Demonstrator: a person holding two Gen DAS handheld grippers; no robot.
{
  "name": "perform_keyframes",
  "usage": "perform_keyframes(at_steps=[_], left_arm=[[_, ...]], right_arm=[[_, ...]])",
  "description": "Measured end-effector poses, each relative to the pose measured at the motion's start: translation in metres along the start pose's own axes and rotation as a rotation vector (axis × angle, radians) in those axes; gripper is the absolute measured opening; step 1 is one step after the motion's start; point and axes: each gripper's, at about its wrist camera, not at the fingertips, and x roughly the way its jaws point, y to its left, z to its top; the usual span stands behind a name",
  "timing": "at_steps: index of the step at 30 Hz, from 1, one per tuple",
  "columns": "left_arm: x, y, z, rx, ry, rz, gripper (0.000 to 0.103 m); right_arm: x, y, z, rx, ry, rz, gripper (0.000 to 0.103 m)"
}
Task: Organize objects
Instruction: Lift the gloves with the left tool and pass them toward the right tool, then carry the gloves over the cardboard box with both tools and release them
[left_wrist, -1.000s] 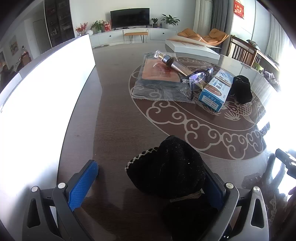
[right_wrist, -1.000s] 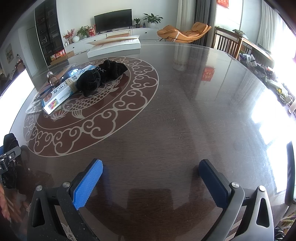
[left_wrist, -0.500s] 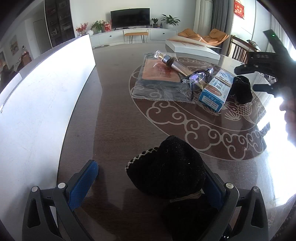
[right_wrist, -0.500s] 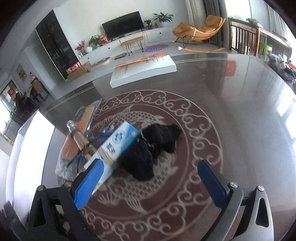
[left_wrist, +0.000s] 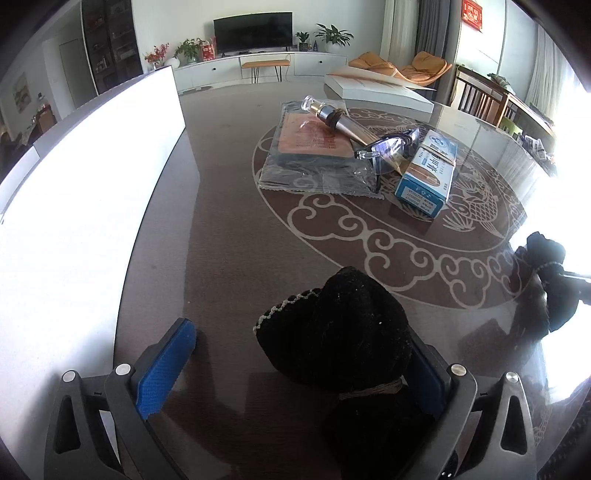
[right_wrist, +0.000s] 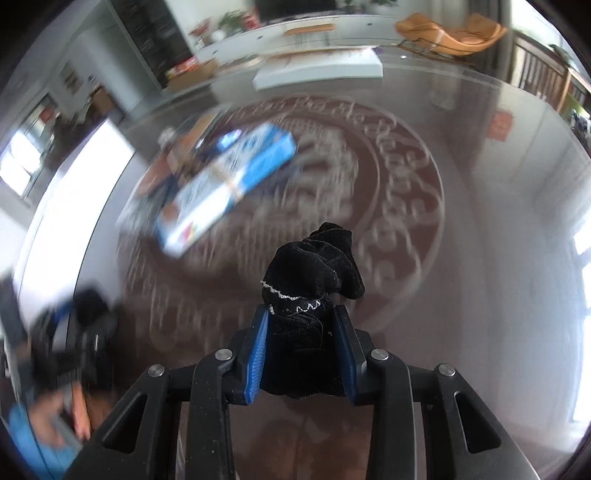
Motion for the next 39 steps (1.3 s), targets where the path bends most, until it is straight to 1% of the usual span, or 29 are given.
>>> perform_keyframes(at_steps=[2,4,5,6,7,8,9,10,11,12,13,14,18,21,23,24,26,28,30,31,32,33,35,36,37,38,39], left_arm=[[-0.002,-0.001,-0.003,0.013,0.020,-0.008,0.103],[-0.005,-0.003,-0.006,0.030,0.050,-0.019,0.103],[-0.005,-0.004,-0.005,0.039,0.065,-0.026,0.103],[-0.004,-0.005,-0.005,0.047,0.076,-0.035,0.103],[-0.004,-0.005,-0.004,0.053,0.082,-0.045,0.103],[-0.005,-0.005,-0.003,0.051,0.077,-0.052,0.094],[-0.009,-0.004,-0.003,0.050,0.055,-0.049,0.080],[-0.013,-0.004,-0.002,0.053,0.029,-0.041,0.045],[-0.016,-0.002,-0.001,0.049,0.023,-0.053,0.034],[-0.019,0.002,-0.001,0.026,0.025,-0.085,0.035],[-0.023,0.006,-0.001,-0.002,0.018,-0.111,0.034],[-0.029,0.008,-0.001,-0.016,0.008,-0.125,0.034],[-0.073,0.015,0.006,-0.055,-0.070,-0.215,0.034],[-0.117,0.035,0.017,-0.096,-0.141,-0.277,0.034],[-0.146,0.058,0.025,-0.124,-0.192,-0.281,0.034],[-0.159,0.071,0.028,-0.136,-0.214,-0.265,0.034],[-0.185,0.107,0.033,-0.164,-0.255,-0.197,0.034],[-0.201,0.146,0.034,-0.188,-0.270,-0.088,0.034],[-0.205,0.183,0.030,-0.219,-0.266,0.045,0.034],[-0.202,0.203,0.028,-0.242,-0.240,0.099,0.035],[-0.196,0.222,0.024,-0.268,-0.209,0.137,0.035],[-0.188,0.241,0.018,-0.302,-0.163,0.194,0.039],[-0.166,0.270,0.007,-0.337,-0.049,0.276,0.051],[-0.154,0.280,0.002,-0.351,-0.001,0.298,0.066],[-0.144,0.289,-0.005,-0.368,0.036,0.315,0.074],[-0.139,0.295,-0.011,-0.381,0.055,0.325,0.074],[-0.137,0.299,-0.017,-0.394,0.069,0.338,0.074]], right_arm=[[-0.014,0.000,-0.022,0.001,-0.007,-0.019,0.036],[-0.025,0.001,-0.031,-0.012,-0.040,-0.057,0.048],[-0.027,0.003,-0.031,-0.025,-0.052,-0.076,0.066],[-0.026,0.004,-0.028,-0.036,-0.057,-0.092,0.079],[-0.025,0.005,-0.028,-0.043,-0.060,-0.108,0.080],[-0.023,0.007,-0.027,-0.048,-0.055,-0.118,0.080],[-0.018,0.007,-0.025,-0.053,-0.031,-0.125,0.079],[-0.013,0.011,-0.023,-0.057,-0.011,-0.136,0.074],[-0.010,0.014,-0.024,-0.069,0.005,-0.152,0.052],[-0.005,0.018,-0.024,-0.082,0.014,-0.179,0.036],[-0.007,0.021,-0.024,-0.080,0.000,-0.198,0.036],[-0.011,0.025,-0.024,-0.072,-0.017,-0.197,0.036],[-0.036,0.048,-0.018,-0.091,-0.090,-0.154,0.036],[-0.055,0.083,-0.002,-0.127,-0.129,-0.080,0.036],[-0.068,0.113,0.007,-0.159,-0.158,-0.015,0.036],[-0.075,0.132,0.013,-0.175,-0.175,0.030,0.036],[-0.087,0.172,0.023,-0.208,-0.201,0.130,0.036],[-0.095,0.218,0.035,-0.255,-0.218,0.232,0.036],[-0.095,0.271,0.045,-0.315,-0.217,0.332,0.036],[-0.092,0.296,0.048,-0.344,-0.206,0.377,0.036],[-0.087,0.322,0.049,-0.374,-0.193,0.411,0.036],[-0.080,0.342,0.047,-0.401,-0.182,0.431,0.036],[-0.061,0.380,0.043,-0.448,-0.139,0.467,0.038],[-0.048,0.394,0.040,-0.458,-0.101,0.483,0.044],[-0.030,0.407,0.036,-0.456,-0.034,0.496,0.051],[-0.019,0.413,0.033,-0.452,0.009,0.496,0.063],[-0.009,0.418,0.029,-0.456,0.040,0.478,0.065]])
